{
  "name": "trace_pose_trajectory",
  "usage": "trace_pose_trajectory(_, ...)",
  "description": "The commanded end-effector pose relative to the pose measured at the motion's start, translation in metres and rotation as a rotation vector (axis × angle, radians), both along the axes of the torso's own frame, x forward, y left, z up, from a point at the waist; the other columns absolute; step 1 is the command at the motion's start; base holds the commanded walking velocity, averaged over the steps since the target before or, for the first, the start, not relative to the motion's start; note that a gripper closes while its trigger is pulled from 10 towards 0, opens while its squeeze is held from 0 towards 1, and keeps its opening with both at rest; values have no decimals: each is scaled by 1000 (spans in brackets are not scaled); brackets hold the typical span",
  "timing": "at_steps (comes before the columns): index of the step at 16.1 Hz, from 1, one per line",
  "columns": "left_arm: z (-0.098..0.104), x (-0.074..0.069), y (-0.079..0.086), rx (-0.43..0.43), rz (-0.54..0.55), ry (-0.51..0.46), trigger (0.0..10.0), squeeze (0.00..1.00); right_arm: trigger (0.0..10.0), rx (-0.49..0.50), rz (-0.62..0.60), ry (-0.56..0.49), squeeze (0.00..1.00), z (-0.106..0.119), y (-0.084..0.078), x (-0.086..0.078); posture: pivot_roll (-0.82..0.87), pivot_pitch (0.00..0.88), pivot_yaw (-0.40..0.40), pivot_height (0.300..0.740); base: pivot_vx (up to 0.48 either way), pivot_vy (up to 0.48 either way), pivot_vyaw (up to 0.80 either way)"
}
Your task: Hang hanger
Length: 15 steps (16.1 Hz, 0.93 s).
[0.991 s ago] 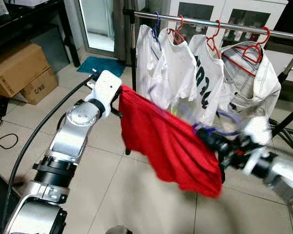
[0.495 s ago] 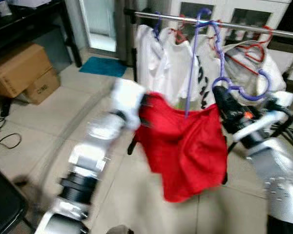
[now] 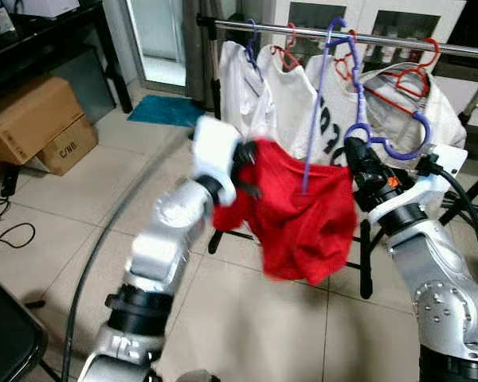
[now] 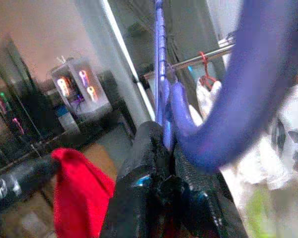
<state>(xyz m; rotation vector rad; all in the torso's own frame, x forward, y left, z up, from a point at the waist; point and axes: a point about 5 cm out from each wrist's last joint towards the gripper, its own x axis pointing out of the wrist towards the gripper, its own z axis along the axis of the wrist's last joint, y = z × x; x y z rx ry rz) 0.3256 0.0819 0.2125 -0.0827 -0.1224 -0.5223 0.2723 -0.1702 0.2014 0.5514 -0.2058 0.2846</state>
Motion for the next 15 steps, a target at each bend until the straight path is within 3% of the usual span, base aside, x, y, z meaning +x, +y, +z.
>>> trace_pose_trajectory(1,26,-1,6,-89,2,-90,0,0,10000,121,-41,-28,0,4,-9,-1,61,0,50,740,0,0,0)
trace_pose_trajectory(2,41,-1,16,-209,-27,-122,0,0,10000,357,-40,-56,0,4,-16,-4,63,0,50,740,0,0,0)
trace_pose_trajectory(3,49,-1,23,-287,-38,-123,0,0,10000,449,-31,-71,0,2,-18,-7,67,0,50,740,0,0,0)
trace_pose_trajectory(4,51,1,29,-364,-30,-103,0,0,10000,476,-28,-75,0,-1,-19,-8,70,0,50,740,0,0,0)
trace_pose_trajectory(5,43,3,31,-355,-23,-50,0,0,10000,452,-34,-70,0,-2,-19,-8,70,0,52,740,0,0,0)
trace_pose_trajectory(6,27,0,24,-229,-52,-11,0,0,10000,438,-33,-73,0,-1,-19,-8,70,0,52,740,0,0,0)
trace_pose_trajectory(7,19,-2,20,-172,-73,13,0,0,10000,433,-34,-77,0,0,-19,-8,70,0,52,740,0,0,0)
trace_pose_trajectory(8,-3,-9,10,-6,-126,69,0,0,10000,431,-32,-93,0,4,-20,-8,70,0,53,740,0,0,0)
trace_pose_trajectory(9,-14,-13,5,92,-163,90,0,0,10000,429,-21,-108,0,8,-20,-8,69,0,54,740,0,0,0)
trace_pose_trajectory(10,-27,-19,-1,167,-201,113,0,0,10000,401,0,-122,0,12,-17,-8,68,0,56,740,0,0,0)
trace_pose_trajectory(11,-37,-27,-14,148,-240,154,0,0,10000,287,68,-162,0,21,-4,-9,66,0,59,740,0,0,0)
trace_pose_trajectory(12,-37,-28,-19,127,-246,164,0,0,10000,259,89,-174,0,23,0,-9,68,0,60,740,0,0,0)
trace_pose_trajectory(13,-34,-28,-29,108,-257,154,0,0,10000,232,68,-169,0,24,3,-6,72,0,55,740,0,0,0)
trace_pose_trajectory(15,-4,-39,-49,-35,-373,27,0,0,10000,-50,-72,-114,0,15,6,8,69,0,59,740,0,0,0)
